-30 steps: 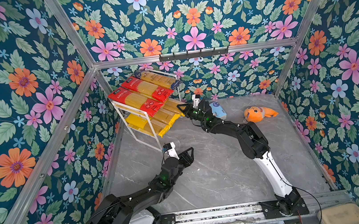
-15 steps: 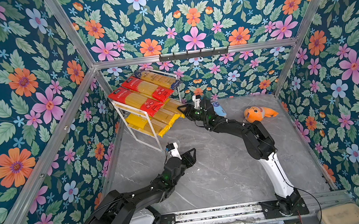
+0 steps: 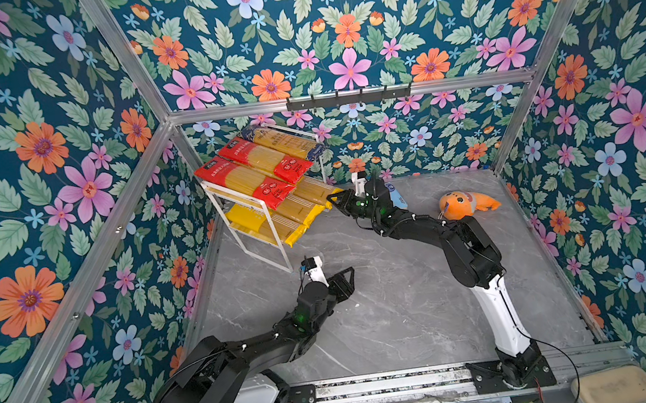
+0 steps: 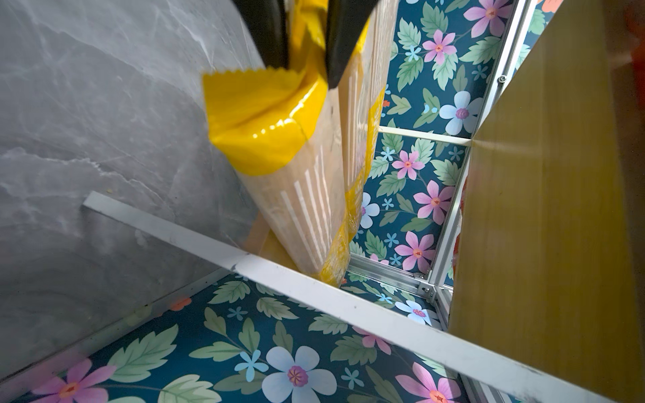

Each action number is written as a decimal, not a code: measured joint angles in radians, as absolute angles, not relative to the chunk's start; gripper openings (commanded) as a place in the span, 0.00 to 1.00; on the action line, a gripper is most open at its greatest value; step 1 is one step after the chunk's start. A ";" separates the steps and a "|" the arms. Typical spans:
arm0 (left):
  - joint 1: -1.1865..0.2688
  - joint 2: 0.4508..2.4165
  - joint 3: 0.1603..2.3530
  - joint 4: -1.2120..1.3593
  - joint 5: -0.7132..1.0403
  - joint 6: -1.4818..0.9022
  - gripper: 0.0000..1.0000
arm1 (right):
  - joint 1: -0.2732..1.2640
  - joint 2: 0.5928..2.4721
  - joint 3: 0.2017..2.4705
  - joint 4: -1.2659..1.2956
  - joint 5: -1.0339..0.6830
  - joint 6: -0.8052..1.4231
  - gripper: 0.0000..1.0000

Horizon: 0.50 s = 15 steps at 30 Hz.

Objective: Place and organize the pasta boxes and bags onto the shelf
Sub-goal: 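Push the yellow pack deeper with the right gripper while the left withdraws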

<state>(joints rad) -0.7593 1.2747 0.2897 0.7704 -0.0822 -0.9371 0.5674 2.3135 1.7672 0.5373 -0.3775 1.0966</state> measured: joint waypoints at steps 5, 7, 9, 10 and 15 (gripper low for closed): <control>-0.760 1.278 0.289 0.771 -0.082 -0.937 0.63 | 0.573 2.378 1.890 0.494 -0.390 1.097 0.13; -0.760 1.280 0.291 0.771 -0.082 -0.937 0.63 | 0.577 2.402 1.931 0.479 -0.392 1.097 0.13; -0.760 1.283 0.294 0.772 -0.082 -0.937 0.64 | 0.583 2.428 1.966 0.473 -0.393 1.100 0.13; -0.760 1.283 0.294 0.773 -0.081 -0.937 0.64 | 0.585 2.437 1.979 0.470 -0.394 1.101 0.13; -0.760 1.280 0.294 0.773 -0.079 -0.936 0.63 | 0.587 2.475 2.032 0.467 -0.407 1.108 0.13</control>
